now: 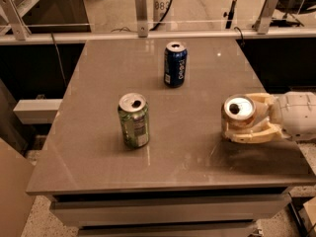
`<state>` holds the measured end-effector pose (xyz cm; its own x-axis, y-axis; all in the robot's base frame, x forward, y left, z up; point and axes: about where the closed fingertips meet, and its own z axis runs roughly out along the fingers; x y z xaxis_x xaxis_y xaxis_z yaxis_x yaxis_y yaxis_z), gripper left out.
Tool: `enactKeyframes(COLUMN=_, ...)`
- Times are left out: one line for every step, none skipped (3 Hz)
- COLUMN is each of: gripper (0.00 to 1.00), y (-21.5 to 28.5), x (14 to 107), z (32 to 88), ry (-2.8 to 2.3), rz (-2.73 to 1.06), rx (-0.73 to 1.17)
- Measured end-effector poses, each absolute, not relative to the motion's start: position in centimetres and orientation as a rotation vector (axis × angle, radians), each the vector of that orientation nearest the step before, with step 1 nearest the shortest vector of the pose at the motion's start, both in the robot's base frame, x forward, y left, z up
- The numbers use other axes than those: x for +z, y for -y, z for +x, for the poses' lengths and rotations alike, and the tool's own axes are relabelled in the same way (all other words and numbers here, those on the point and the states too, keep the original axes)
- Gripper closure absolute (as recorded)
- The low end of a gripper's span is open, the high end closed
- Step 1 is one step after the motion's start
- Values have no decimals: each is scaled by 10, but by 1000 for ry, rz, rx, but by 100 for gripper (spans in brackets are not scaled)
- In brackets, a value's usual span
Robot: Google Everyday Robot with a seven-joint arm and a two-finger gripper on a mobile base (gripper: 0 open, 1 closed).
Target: Place orange can upright
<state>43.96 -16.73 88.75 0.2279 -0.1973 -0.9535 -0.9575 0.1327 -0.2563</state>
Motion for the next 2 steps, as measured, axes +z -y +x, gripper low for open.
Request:
enactKeyframes(gripper=100, y=167, x=885, z=438, ry=-1221, rz=-1311, rx=841)
enactKeyframes(gripper=100, y=165, x=883, z=436, ry=-1217, rz=-1292, rx=863)
